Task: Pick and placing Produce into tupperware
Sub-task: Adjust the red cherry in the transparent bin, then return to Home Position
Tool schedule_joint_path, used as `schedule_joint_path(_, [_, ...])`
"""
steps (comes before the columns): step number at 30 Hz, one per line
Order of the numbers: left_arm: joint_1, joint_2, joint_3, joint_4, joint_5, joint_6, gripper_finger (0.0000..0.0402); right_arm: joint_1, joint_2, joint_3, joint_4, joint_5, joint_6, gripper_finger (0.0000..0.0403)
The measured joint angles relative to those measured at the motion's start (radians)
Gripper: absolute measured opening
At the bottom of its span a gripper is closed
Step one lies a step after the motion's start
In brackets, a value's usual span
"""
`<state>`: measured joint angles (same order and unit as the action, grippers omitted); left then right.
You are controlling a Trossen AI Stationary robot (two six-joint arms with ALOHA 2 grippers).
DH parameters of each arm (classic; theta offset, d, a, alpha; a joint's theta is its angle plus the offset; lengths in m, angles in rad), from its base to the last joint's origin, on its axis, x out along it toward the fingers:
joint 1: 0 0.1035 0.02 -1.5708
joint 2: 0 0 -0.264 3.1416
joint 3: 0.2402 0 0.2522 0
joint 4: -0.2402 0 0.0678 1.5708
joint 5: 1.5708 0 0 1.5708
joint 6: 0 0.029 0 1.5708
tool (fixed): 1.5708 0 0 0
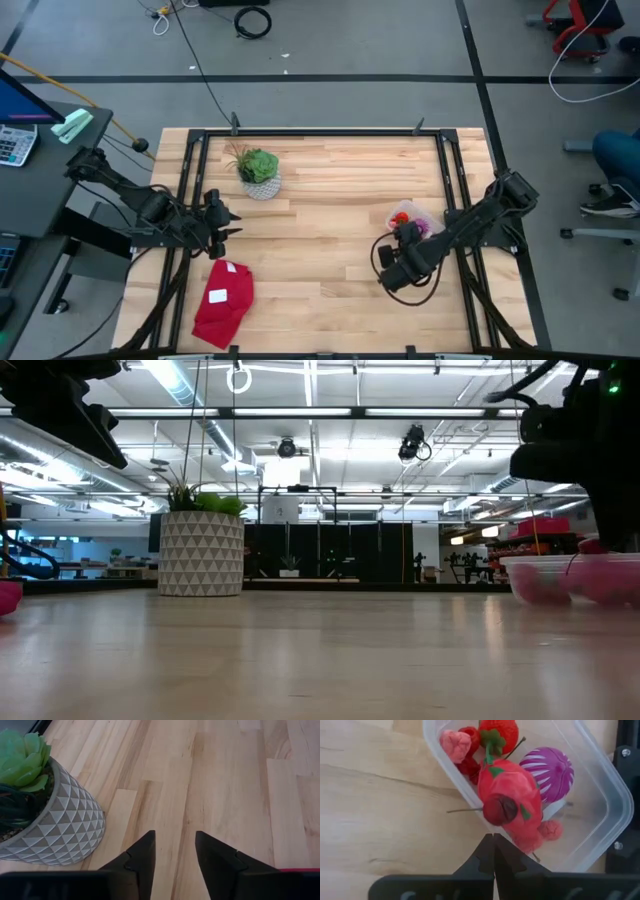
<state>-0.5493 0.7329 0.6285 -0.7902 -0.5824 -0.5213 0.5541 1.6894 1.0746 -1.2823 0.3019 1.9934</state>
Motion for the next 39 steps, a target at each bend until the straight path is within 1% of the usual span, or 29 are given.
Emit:
schedule_joint_path(8, [0.000, 0.000, 0.000, 0.000, 0.000, 0.005, 0.0153, -0.054, 0.000, -0.036, 0.001, 0.013, -0.039, 0.0000])
schedule_joint_path(12, [0.000, 0.000, 0.000, 0.000, 0.000, 0.005, 0.0149, -0.110, 0.000, -0.068, -0.043, 0.036, -0.069, 0.0000])
schedule_joint_path(16, [0.000, 0.000, 0.000, 0.000, 0.000, 0.006, 0.0144, -0.169, 0.000, -0.072, -0.034, 0.098, -0.118, 0.0000])
schedule_joint_path(20, [0.000, 0.000, 0.000, 0.000, 0.000, 0.009, 0.0140, -0.229, 0.000, -0.070, -0.046, 0.109, -0.176, 0.0000])
schedule_joint_path(25, [0.000, 0.000, 0.000, 0.000, 0.000, 0.009, 0.0144, -0.313, -0.001, -0.070, -0.063, 0.161, -0.236, 0.0000])
schedule_joint_path(28, [0.000, 0.000, 0.000, 0.000, 0.000, 0.009, 0.0149, -0.348, -0.003, -0.070, -0.036, 0.163, -0.302, 0.0000])
schedule_joint_path(31, [0.000, 0.000, 0.000, 0.000, 0.000, 0.010, 0.0152, -0.356, -0.003, -0.070, -0.028, 0.164, -0.347, 0.0002])
schedule_joint_path(35, [0.000, 0.000, 0.000, -0.001, 0.000, 0.010, 0.0151, -0.348, -0.015, -0.066, -0.030, 0.170, -0.366, 0.0003])
schedule_joint_path(37, [0.000, 0.000, 0.000, -0.001, 0.000, 0.010, 0.0148, -0.336, -0.027, -0.049, -0.035, 0.197, -0.373, 0.0003])
schedule_joint_path(39, [0.000, 0.000, 0.000, 0.000, 0.000, 0.010, 0.0145, -0.315, -0.046, -0.019, -0.037, 0.248, -0.375, 0.0004])
